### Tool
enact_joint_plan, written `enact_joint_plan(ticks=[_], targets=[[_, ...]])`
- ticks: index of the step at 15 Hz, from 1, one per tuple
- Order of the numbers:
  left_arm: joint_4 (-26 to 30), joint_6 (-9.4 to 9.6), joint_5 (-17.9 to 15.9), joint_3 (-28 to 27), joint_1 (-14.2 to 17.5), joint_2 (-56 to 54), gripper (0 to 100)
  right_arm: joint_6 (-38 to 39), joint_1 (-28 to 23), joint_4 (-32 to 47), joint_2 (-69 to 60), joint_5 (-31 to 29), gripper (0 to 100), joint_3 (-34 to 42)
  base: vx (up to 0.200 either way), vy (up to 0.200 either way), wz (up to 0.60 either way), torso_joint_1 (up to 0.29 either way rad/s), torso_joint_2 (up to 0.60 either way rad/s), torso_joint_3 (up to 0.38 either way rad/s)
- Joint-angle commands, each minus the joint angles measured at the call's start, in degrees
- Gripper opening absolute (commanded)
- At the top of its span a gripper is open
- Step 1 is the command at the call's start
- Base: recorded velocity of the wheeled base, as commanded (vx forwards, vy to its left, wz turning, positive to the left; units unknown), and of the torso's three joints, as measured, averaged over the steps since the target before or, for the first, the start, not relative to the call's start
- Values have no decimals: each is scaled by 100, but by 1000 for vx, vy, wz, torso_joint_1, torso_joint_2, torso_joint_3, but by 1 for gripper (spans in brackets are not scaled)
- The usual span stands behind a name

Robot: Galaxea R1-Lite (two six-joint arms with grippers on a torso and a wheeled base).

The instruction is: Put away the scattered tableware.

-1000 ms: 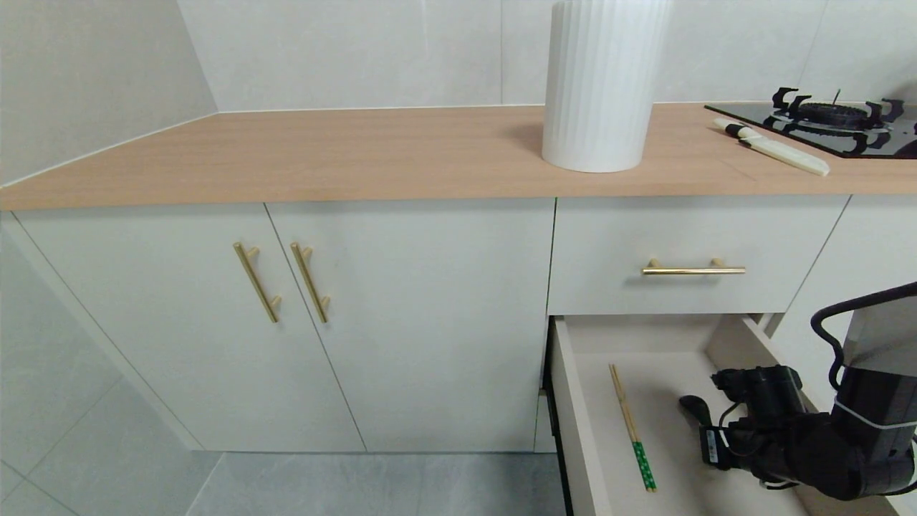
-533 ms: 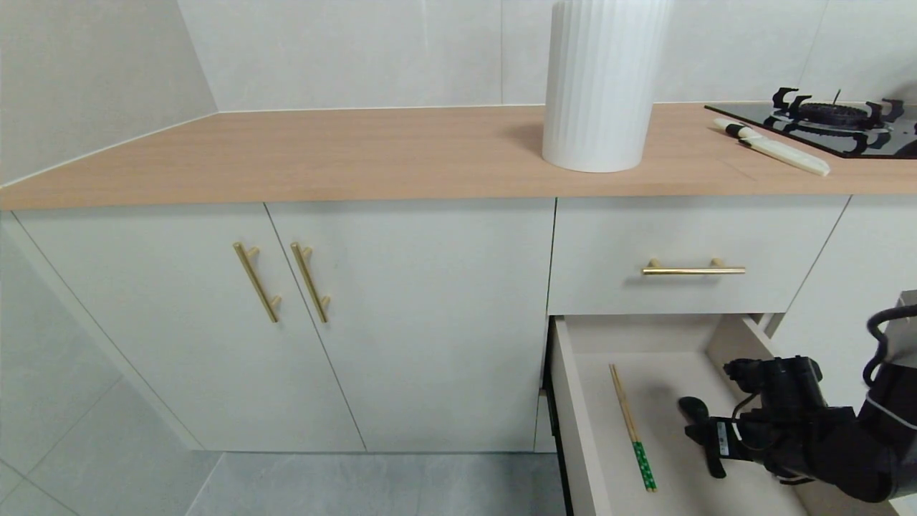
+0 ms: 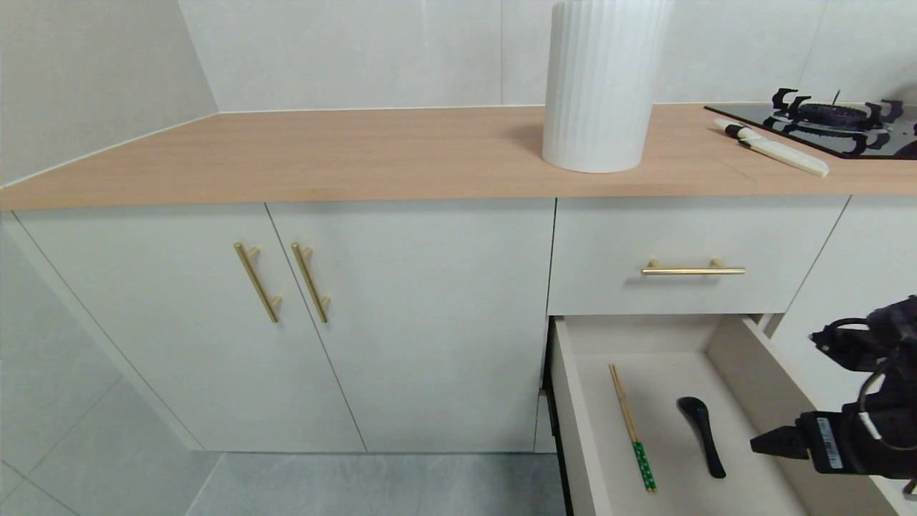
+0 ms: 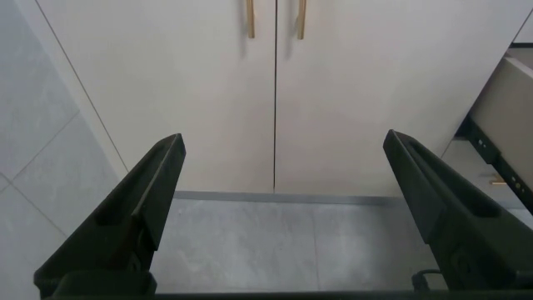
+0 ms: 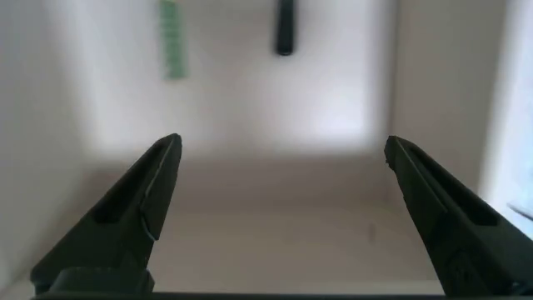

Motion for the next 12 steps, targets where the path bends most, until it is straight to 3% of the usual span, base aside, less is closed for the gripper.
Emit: enact_joint_plan(ticks=[1,6,12], targets=[[0,-4,3,0,1,0,100,-339,284,533,-1446,103,100,-140,0,0,0,0,0,0],[0,-4,3,0,1,0,100,-225,301,673,-1525,-529,100,-474,0,0,0,0,0,0],[0,-4,3,0,1,0,100,-242,310,1157,-1209,-512,100,-465,-200,0,0,2,2,2]])
